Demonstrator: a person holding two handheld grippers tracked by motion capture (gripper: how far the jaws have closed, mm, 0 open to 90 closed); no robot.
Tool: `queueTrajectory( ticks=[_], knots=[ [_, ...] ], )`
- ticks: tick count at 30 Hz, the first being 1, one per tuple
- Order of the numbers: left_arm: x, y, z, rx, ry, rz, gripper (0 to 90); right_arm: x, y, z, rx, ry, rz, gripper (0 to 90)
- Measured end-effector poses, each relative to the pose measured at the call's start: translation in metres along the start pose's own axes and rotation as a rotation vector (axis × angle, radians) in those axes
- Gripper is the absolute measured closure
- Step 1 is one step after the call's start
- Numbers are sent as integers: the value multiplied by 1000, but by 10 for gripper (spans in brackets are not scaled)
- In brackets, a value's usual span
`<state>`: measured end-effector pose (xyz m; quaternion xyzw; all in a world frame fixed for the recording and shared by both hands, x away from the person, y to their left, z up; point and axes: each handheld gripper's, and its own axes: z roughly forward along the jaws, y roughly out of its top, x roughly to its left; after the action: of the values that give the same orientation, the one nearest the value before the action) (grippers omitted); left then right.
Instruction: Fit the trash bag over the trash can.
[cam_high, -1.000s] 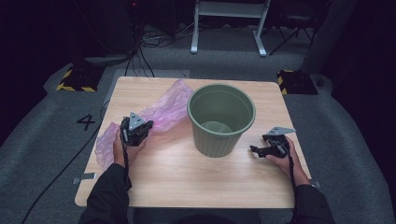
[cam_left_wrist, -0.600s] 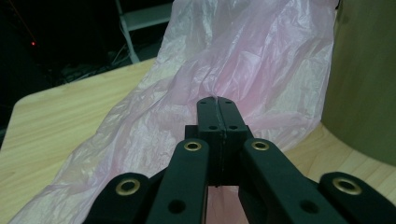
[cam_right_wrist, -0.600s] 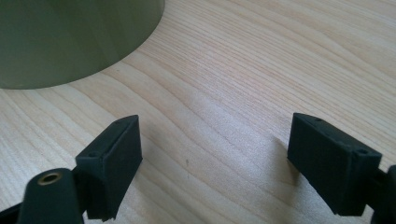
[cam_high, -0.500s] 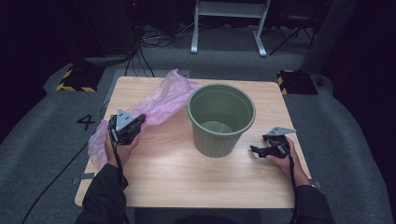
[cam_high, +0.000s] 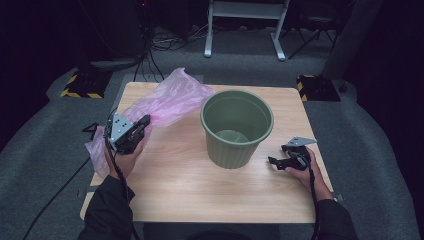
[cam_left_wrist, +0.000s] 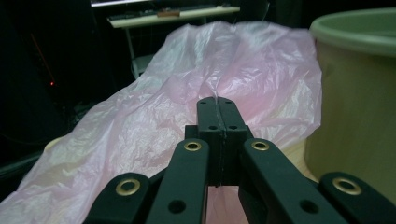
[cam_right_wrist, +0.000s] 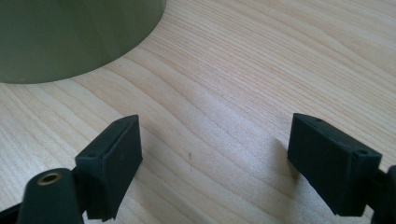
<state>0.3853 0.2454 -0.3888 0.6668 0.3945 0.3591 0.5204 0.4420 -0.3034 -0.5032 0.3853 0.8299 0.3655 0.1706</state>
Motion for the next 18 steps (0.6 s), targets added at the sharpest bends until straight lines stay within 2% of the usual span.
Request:
queueTrajectory(
  ticks=[8,14,18],
  knots=[
    [1,14,-13,-78,8,-28,900,1,-1,-1,2,0,1,177],
    [0,28,-13,-128,4,-52,900,1,-1,-1,1,0,1,177],
    [-3,39,-7,-149,-6,-57,900,1,-1,-1,1,0,1,177]
  ],
)
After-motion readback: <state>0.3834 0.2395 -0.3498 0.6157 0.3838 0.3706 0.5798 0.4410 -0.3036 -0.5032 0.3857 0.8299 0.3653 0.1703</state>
